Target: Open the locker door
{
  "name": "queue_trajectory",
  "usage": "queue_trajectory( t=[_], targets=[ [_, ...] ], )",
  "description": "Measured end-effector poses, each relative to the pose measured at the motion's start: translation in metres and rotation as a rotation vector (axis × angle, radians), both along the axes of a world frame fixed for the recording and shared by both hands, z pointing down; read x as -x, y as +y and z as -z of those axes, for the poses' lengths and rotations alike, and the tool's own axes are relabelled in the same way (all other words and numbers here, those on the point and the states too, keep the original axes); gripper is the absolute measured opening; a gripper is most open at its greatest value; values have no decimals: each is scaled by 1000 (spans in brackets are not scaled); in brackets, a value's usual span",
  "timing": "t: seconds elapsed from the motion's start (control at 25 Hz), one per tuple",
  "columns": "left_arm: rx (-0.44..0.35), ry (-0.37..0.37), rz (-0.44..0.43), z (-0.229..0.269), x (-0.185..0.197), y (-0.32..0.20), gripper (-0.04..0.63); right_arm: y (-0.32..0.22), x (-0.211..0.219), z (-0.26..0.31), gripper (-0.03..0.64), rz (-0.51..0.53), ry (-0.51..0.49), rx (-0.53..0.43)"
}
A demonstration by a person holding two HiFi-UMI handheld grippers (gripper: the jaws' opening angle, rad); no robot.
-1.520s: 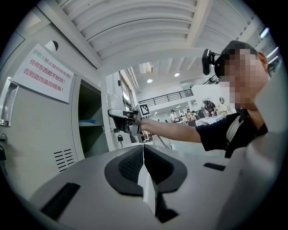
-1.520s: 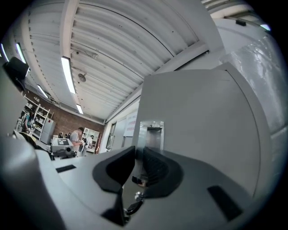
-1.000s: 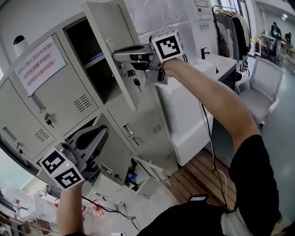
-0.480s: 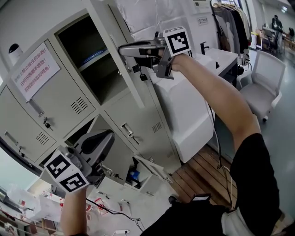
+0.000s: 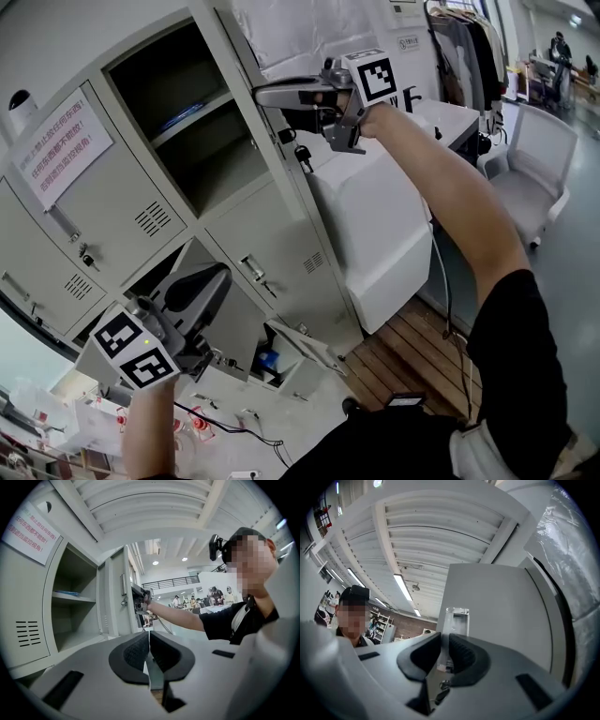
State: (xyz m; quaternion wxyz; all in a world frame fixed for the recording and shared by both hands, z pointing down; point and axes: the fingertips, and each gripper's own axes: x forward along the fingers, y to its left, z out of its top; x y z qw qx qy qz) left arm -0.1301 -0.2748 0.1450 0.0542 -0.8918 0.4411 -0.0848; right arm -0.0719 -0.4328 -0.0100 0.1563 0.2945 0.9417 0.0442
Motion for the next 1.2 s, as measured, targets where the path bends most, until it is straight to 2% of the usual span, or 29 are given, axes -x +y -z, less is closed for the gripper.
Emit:
queue_trajectory(
  t=[0.4,0.72,1.04,1.08,1.2],
  targets=[
    [12,-15,-35,-2,-19,-18,18,-25,-43,-1,64,92,-16,14],
    [38,-2,-34,-10,-13,-24,18,-43,-69,0,64,141,-51,19],
    [37,3,-29,-12,-6,-21,18,-58,-84,0,57,139,-73,37],
    [38,2,-29,-13,-6,-21,17,-60,-87,1,9,126,-84,46],
    [35,5,-30,-15,-8,-19,18,-71,-96,-1,11,46,-104,66]
  ],
)
